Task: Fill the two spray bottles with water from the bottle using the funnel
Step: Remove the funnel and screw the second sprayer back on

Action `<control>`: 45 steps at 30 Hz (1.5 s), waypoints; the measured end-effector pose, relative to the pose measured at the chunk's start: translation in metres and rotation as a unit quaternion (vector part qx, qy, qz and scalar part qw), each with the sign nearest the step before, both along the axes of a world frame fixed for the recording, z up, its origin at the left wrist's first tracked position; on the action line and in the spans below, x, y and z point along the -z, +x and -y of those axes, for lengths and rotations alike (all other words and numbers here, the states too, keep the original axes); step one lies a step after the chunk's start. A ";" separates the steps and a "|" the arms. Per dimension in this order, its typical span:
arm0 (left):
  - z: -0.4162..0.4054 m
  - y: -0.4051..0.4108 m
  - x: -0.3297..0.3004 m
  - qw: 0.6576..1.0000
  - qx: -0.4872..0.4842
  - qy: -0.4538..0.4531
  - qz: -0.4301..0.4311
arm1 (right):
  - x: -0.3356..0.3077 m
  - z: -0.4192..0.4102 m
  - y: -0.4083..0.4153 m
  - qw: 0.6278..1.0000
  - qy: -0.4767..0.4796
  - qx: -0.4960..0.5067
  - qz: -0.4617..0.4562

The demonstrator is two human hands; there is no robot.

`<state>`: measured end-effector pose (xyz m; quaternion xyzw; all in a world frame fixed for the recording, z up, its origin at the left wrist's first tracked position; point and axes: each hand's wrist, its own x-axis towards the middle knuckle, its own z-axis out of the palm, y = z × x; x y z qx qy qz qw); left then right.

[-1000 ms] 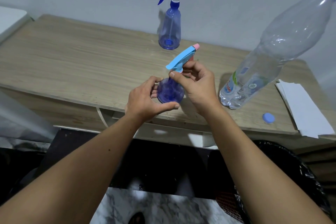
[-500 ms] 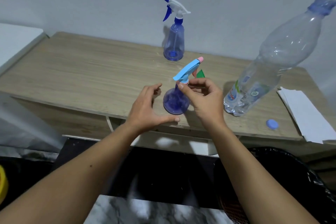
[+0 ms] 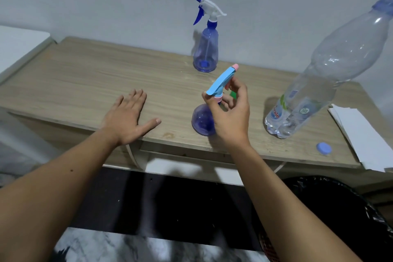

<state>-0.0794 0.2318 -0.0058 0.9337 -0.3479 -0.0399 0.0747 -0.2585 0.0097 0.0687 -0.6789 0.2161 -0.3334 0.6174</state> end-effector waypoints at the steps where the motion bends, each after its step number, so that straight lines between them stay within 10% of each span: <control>1: 0.001 0.000 -0.001 1.000 -0.001 0.002 -0.002 | 0.000 0.000 0.002 1.000 0.006 -0.002 0.002; 21: 0.000 0.004 0.002 1.000 0.003 0.006 0.009 | 0.014 -0.015 0.030 0.974 0.025 -0.177 -0.141; 45: -0.001 0.006 0.001 1.000 0.008 -0.004 0.007 | 0.015 -0.014 0.045 0.972 -0.058 -0.120 -0.195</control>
